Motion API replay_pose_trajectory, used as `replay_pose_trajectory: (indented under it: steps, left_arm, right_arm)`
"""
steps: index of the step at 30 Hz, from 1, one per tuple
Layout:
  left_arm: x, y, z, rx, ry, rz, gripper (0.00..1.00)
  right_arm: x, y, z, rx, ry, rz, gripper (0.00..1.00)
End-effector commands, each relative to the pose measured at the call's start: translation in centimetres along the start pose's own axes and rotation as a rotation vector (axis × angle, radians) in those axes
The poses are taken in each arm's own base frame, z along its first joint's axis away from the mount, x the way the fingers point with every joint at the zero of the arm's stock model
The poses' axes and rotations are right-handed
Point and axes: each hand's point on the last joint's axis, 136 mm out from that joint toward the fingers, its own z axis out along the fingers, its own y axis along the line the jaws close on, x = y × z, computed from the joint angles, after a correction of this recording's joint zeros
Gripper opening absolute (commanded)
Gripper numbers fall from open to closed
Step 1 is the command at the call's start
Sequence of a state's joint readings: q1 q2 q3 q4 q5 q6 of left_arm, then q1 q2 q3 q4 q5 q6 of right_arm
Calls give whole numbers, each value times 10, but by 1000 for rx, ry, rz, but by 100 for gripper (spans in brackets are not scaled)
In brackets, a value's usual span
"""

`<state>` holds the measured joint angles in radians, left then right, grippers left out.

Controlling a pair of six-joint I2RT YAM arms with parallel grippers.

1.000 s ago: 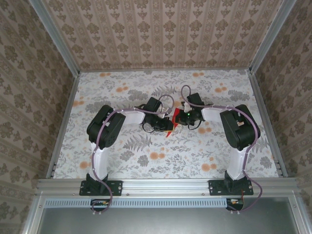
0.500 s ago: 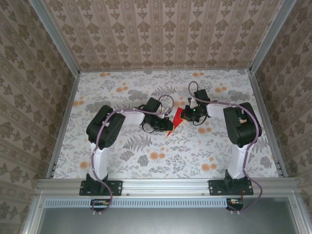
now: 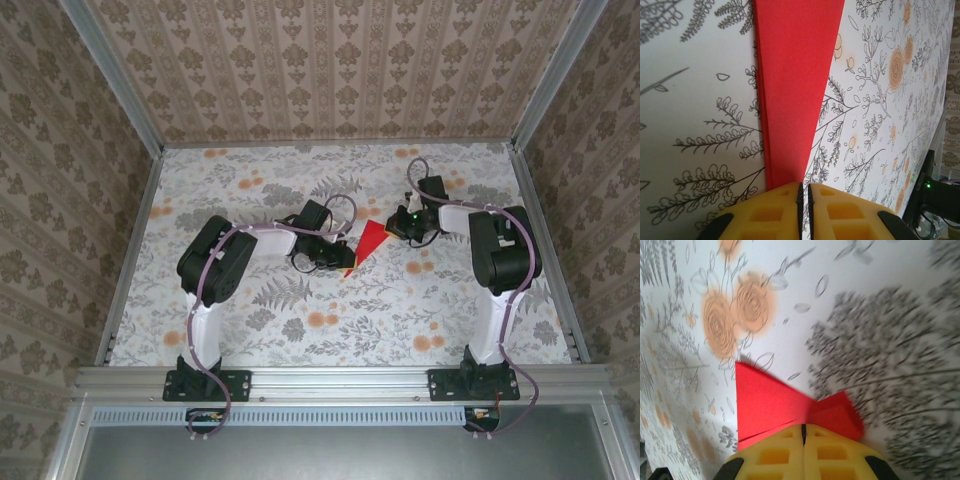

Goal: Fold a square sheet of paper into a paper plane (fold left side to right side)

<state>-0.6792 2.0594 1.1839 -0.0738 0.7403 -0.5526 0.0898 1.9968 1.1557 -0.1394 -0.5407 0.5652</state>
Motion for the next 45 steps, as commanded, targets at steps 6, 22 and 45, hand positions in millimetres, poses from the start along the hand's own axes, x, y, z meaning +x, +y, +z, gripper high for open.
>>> replay_pose_trajectory:
  steps: [6, 22, 45]
  left_arm:
    - [51, 41, 10, -117, 136, -119, 14]
    - [49, 40, 9, -119, 129, -112, 14]
    - [17, -19, -22, -41, 48, -16, 16]
  right_arm:
    - [-24, -24, -4, 7, -32, 93, 2]
    - [-43, 24, -60, -105, -123, 24, 6]
    - [74, 20, 29, 4, 175, 67, 5]
